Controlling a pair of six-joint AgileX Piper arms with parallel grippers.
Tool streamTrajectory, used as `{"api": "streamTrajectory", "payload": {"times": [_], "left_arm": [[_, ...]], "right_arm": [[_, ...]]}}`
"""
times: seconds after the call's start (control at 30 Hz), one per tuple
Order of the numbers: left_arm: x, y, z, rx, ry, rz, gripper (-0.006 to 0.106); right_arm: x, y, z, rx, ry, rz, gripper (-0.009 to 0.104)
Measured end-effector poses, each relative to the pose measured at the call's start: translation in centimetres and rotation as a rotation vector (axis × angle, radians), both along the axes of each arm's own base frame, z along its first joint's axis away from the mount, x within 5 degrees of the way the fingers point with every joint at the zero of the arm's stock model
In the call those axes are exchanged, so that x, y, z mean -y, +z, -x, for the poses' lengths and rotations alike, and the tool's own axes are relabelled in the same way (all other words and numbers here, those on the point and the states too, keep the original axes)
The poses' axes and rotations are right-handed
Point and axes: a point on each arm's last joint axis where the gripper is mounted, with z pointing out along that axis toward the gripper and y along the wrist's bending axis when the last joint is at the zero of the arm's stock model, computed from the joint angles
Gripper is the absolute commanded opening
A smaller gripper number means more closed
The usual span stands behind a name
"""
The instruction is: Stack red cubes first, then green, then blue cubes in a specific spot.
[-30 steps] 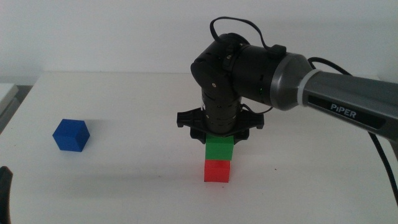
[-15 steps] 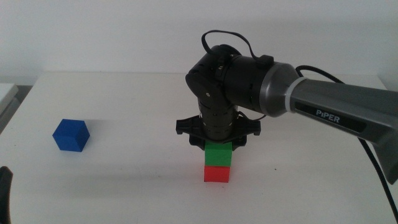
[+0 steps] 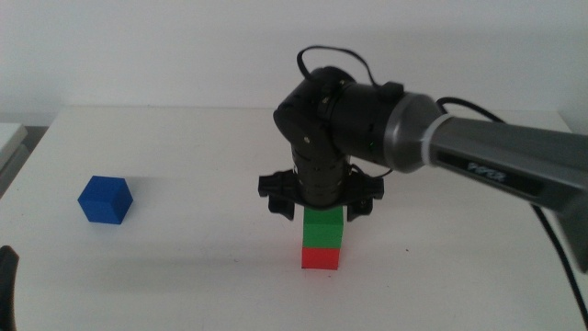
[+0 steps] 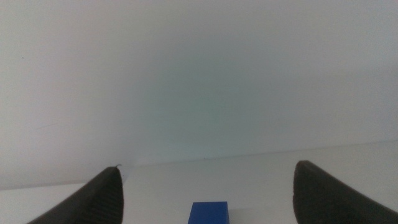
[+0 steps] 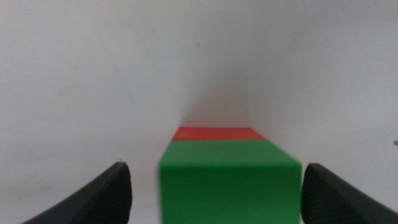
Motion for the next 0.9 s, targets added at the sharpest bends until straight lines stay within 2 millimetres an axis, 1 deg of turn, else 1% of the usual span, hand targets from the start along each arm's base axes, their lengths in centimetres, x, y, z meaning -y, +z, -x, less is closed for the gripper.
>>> {"api": "streamTrajectory", "payload": {"times": [0.03, 0.07, 0.1, 0.17, 0.2, 0.23, 0.33, 0.4, 0.43, 0.5, 0.6, 0.7, 0.83, 0.9], "left_arm": [[0.0, 0.0, 0.0, 0.000, 0.000, 0.000, 0.092], [0.0, 0.0, 0.0, 0.000, 0.000, 0.000, 0.092], [0.0, 0.0, 0.0, 0.000, 0.000, 0.000, 0.092], [0.0, 0.0, 0.0, 0.000, 0.000, 0.000, 0.092], [0.0, 0.0, 0.0, 0.000, 0.000, 0.000, 0.092], [0.0, 0.0, 0.0, 0.000, 0.000, 0.000, 0.092], [0.0, 0.0, 0.0, 0.000, 0.000, 0.000, 0.092], [0.0, 0.0, 0.0, 0.000, 0.000, 0.000, 0.092], [0.0, 0.0, 0.0, 0.000, 0.000, 0.000, 0.092], [0.0, 0.0, 0.0, 0.000, 0.000, 0.000, 0.092], [0.0, 0.0, 0.0, 0.000, 0.000, 0.000, 0.092], [0.0, 0.0, 0.0, 0.000, 0.000, 0.000, 0.092], [0.0, 0.0, 0.0, 0.000, 0.000, 0.000, 0.092], [0.0, 0.0, 0.0, 0.000, 0.000, 0.000, 0.092]], "right_arm": [[0.0, 0.6, 0.2, 0.010, 0.003, -0.010, 0.084], [0.0, 1.7, 0.6, 0.031, 0.013, -0.025, 0.084], [0.0, 3.2, 1.2, 0.058, 0.023, -0.043, 0.084], [0.8, 7.2, 2.6, 0.128, 0.046, -0.088, 0.084], [1.4, 9.5, 3.5, 0.168, 0.063, -0.107, 0.084], [1.9, 11.2, 4.3, 0.199, 0.084, -0.119, 0.084], [5.1, 17.3, 7.0, 0.317, 0.143, -0.177, 0.084], [7.3, 19.9, 8.8, 0.379, 0.203, -0.186, 0.084], [8.3, 20.7, 9.6, 0.401, 0.227, -0.186, 0.084], [11.0, 22.0, 11.9, 0.441, 0.294, -0.173, 0.084], [14.9, 22.5, 15.3, 0.497, 0.393, -0.147, 0.084], [18.2, 22.9, 18.3, 0.580, 0.482, -0.144, 0.084], [21.9, 23.8, 22.3, 0.693, 0.620, -0.192, 0.084], [23.1, 24.1, 24.0, 0.732, 0.681, -0.226, 0.084]]}}
